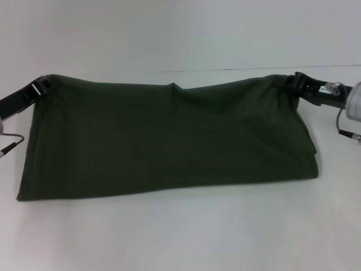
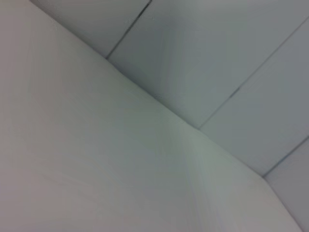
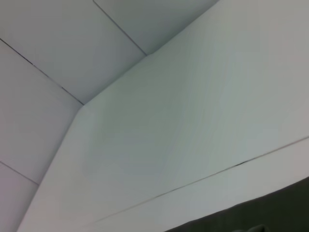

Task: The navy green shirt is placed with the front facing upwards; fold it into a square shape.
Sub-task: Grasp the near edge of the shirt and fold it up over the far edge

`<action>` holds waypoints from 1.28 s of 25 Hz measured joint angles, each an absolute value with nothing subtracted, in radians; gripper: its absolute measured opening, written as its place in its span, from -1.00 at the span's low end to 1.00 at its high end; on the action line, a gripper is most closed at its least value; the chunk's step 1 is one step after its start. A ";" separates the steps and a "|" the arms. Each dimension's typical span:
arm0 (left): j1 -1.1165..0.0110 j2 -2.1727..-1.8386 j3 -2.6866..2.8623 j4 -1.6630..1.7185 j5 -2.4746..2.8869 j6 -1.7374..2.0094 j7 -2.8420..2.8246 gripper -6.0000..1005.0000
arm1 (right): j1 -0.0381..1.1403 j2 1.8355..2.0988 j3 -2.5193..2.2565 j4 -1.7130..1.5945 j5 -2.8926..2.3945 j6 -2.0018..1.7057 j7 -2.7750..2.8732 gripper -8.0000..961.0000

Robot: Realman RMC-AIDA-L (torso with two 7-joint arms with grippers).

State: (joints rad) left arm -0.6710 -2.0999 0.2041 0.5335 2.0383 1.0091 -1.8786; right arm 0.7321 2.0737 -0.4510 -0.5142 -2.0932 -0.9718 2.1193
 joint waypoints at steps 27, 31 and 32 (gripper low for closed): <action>-0.736 -2.161 0.206 0.384 1.656 0.738 -1.427 -0.88 | 0.794 2.092 -0.452 -0.331 -1.886 -0.699 1.904 -0.87; -0.735 -2.162 0.203 0.343 1.540 0.735 -1.321 -0.88 | 0.796 2.092 -0.452 -0.330 -1.884 -0.695 1.903 -0.83; -0.733 -2.162 0.202 0.332 1.508 0.734 -1.302 -0.88 | 0.796 2.092 -0.452 -0.330 -1.884 -0.695 1.903 -0.82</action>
